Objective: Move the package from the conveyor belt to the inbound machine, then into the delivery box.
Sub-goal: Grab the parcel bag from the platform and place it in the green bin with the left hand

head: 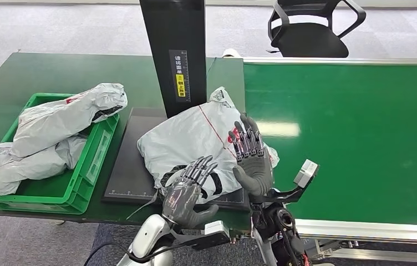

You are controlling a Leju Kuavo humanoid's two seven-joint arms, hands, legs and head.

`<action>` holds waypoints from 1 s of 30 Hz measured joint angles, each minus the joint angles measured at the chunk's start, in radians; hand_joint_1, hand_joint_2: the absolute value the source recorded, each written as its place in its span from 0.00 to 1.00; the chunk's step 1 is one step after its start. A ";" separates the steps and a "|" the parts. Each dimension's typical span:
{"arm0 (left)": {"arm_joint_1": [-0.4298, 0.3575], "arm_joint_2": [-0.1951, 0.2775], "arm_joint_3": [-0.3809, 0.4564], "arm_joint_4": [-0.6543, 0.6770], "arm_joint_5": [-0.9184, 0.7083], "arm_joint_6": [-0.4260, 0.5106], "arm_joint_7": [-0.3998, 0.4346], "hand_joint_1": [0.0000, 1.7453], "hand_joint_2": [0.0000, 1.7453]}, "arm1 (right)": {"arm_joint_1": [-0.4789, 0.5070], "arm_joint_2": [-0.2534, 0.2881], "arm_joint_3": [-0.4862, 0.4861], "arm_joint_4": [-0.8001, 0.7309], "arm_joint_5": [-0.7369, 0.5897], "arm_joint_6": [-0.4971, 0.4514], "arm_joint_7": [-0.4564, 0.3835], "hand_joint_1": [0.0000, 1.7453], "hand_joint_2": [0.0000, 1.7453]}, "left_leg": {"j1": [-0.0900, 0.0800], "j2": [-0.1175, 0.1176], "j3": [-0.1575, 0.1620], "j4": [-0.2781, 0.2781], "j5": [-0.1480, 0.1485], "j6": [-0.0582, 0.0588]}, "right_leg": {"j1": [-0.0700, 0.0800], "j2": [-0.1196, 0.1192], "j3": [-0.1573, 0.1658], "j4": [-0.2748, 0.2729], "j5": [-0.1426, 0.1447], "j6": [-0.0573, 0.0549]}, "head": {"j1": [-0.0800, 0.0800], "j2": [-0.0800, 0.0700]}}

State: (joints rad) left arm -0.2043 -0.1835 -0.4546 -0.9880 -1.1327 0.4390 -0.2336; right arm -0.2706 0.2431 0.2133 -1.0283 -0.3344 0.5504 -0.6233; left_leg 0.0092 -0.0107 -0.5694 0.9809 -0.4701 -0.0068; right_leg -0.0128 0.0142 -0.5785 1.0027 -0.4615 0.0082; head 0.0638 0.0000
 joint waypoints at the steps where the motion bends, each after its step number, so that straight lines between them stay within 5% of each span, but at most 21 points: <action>1: -0.009 0.000 -0.009 0.015 0.000 0.002 0.001 0.00 1.00 | -0.001 0.001 -0.001 0.006 0.000 0.001 -0.001 0.00 1.00 | 0.000 0.000 0.000 0.000 0.000 0.000 | 0.000 0.000 0.000 0.000 0.000 0.000 | 0.000 0.000; 7: -0.077 -0.006 -0.063 0.121 -0.034 0.030 0.039 0.00 1.00 | -0.013 0.004 -0.012 0.041 -0.015 -0.018 0.002 0.00 1.00 | 0.000 0.000 0.000 0.000 0.000 0.000 | 0.000 0.000 0.000 0.000 0.000 0.000 | 0.000 0.000; 18: -0.333 -0.045 -0.111 0.463 -0.006 0.017 0.090 0.00 1.00 | 0.023 0.019 -0.026 0.030 -0.036 -0.049 0.005 0.00 1.00 | 0.000 0.000 0.000 0.000 0.000 0.000 | 0.000 0.000 0.001 0.000 0.000 0.000 | 0.000 0.000; 26: -0.383 -0.050 -0.108 0.538 -0.002 0.006 0.095 0.00 1.00 | 0.041 0.019 -0.026 0.005 -0.033 -0.057 0.006 0.00 1.00 | 0.000 0.000 0.000 0.000 0.000 0.000 | 0.000 0.000 0.001 0.000 0.000 0.000 | 0.001 0.000; 28: -0.391 -0.050 -0.107 0.551 -0.001 -0.005 0.100 0.11 1.00 | 0.047 0.019 -0.026 -0.002 -0.030 -0.061 0.006 0.00 1.00 | 0.000 0.000 0.000 0.000 0.000 0.000 | 0.000 0.000 0.001 0.000 0.000 0.000 | 0.000 0.000; 30: -0.397 -0.050 -0.106 0.563 0.001 -0.009 0.103 0.48 1.00 | 0.054 0.019 -0.026 -0.009 -0.029 -0.065 0.005 0.00 1.00 | 0.000 0.000 0.000 0.000 0.000 0.000 | 0.000 0.000 0.001 0.000 0.000 0.000 | 0.000 0.000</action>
State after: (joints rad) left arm -0.6018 -0.2332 -0.5603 -0.4252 -1.1317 0.4296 -0.1310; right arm -0.2170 0.2625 0.1869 -1.0376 -0.3630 0.4851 -0.6179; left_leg 0.0092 -0.0111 -0.5694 0.9810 -0.4698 -0.0066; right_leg -0.0128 0.0139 -0.5777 1.0028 -0.4612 0.0083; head 0.0643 0.0000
